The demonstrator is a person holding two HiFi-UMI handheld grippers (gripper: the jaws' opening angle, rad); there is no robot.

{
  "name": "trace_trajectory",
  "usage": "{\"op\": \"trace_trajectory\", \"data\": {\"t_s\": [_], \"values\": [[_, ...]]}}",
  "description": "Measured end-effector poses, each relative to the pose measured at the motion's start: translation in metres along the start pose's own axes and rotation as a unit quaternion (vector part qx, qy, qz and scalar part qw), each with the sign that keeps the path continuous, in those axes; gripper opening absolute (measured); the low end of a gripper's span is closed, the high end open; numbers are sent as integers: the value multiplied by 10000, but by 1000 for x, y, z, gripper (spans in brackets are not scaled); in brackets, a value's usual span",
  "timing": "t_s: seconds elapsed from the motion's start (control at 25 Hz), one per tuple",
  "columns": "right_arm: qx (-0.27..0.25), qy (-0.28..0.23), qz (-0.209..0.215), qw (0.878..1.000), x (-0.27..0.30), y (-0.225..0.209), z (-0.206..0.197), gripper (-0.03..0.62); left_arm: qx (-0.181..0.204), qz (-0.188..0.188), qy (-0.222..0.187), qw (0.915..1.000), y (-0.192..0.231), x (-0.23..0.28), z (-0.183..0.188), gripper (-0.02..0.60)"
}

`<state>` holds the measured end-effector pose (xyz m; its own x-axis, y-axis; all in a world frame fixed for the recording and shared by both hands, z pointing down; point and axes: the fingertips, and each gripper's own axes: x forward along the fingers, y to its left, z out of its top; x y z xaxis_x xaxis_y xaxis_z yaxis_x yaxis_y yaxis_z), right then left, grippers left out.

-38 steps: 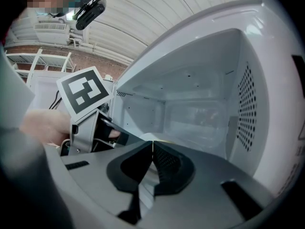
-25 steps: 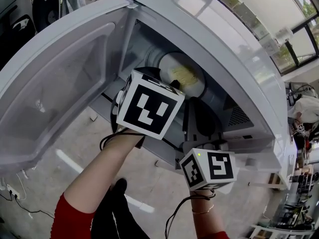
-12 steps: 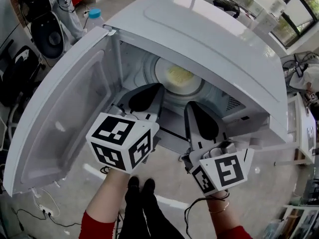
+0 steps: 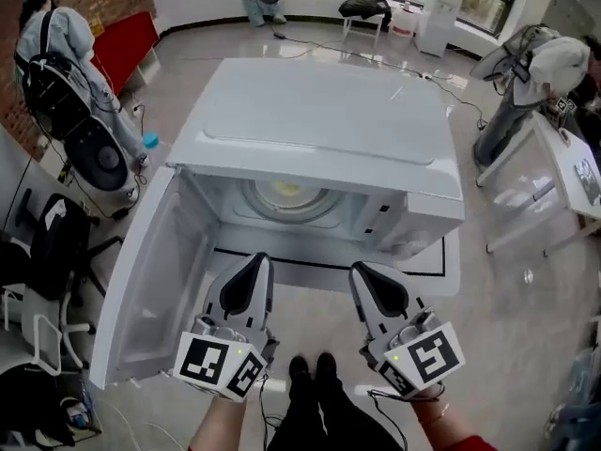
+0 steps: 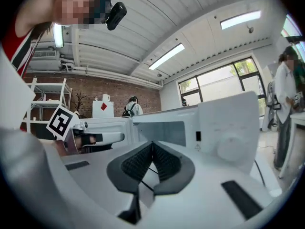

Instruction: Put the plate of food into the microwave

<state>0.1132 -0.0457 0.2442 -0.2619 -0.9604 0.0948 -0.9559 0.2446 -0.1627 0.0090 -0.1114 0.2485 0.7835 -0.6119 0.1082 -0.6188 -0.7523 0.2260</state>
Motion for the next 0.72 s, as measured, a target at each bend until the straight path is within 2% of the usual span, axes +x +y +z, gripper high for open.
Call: {"op": "trace_trajectory", "data": {"t_s": [0.12,0.24,0.4,0.52,0.72], "values": [[23,101,-270,9996,-25,-4,-9,15,312,-237,173,9991,-16,-24,-11,9],[10,-96,-423,9991,-45,-10,-9,14,656,-359,198,9970,-32,-41,-18,9],[-93,-298,-598,9977,-67,-16,-1,14,503,-462,115,9976,-47,-46,-13,8],[46,-253,-695,9973,-74,-13,1,14,480,-482,-21,9977,-53,-47,0,9],[199,-112,-595,9980,-76,1,-8,14,563,-510,-169,9970,-59,-53,15,8]]}}
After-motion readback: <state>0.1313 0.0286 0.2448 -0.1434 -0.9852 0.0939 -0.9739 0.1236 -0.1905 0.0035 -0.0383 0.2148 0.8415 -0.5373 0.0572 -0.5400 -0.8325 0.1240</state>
